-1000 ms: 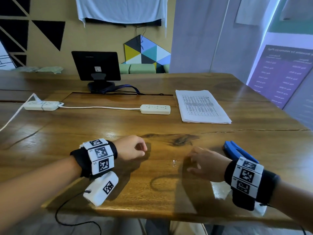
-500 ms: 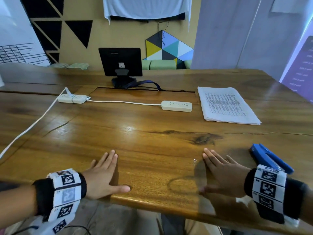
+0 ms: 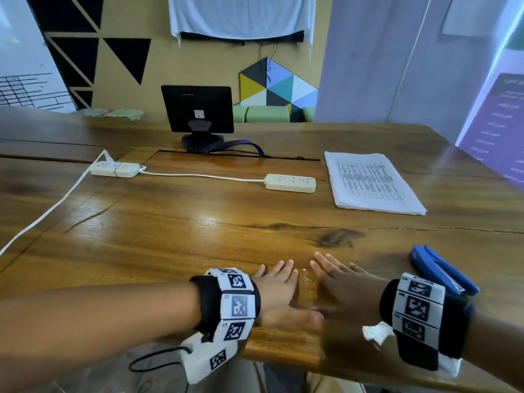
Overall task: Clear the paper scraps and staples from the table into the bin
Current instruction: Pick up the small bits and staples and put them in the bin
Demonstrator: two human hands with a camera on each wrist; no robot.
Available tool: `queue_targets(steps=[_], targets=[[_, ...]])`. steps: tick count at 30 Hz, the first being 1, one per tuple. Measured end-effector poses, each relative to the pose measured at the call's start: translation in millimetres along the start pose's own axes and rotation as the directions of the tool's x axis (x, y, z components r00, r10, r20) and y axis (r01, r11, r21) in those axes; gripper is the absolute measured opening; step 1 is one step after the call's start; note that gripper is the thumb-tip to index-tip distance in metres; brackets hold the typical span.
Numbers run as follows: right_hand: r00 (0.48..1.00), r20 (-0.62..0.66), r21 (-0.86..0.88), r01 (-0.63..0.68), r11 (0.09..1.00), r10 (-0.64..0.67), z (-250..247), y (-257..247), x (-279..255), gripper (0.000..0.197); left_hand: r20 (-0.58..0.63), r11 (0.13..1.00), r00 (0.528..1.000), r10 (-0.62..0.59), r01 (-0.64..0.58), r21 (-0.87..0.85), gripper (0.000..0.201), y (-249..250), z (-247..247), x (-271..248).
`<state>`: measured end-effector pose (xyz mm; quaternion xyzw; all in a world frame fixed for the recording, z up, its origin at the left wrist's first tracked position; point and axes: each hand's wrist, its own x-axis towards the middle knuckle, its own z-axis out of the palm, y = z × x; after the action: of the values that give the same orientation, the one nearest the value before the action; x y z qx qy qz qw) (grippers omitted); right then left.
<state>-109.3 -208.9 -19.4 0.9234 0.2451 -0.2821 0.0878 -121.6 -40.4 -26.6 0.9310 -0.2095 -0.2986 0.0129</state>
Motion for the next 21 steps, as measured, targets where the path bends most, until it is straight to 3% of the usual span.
queue_targets(steps=[8,13,16,19,21], targets=[[1.0,-0.007,0.03,-0.026,0.999,0.026,14.1,9.2,0.9,0.126,-0.048,0.993,0.993,-0.106,0.108,0.047,0.114,-17.7,7.1,16.0],[0.999,-0.052,0.001,0.015,1.0,-0.015,8.5,7.4,15.8,0.095,-0.081,0.997,0.995,-0.051,0.055,0.047,0.107,-4.1,-1.6,25.3],[0.992,-0.128,0.059,0.033,0.998,-0.025,-3.8,12.6,18.4,0.08,-0.138,0.999,0.99,-0.007,0.014,0.047,0.092,-3.5,-15.4,25.0],[0.962,-0.268,0.137,0.087,0.987,-0.047,-12.5,14.7,23.9,0.06,-0.232,0.999,0.972,0.04,-0.046,-0.018,0.057,-5.4,-28.0,22.5],[0.958,-0.277,0.1,0.103,0.99,-0.072,-10.8,9.4,26.5,0.051,-0.281,0.996,0.958,0.053,-0.07,-0.053,0.037,-8.9,-33.6,21.7]])
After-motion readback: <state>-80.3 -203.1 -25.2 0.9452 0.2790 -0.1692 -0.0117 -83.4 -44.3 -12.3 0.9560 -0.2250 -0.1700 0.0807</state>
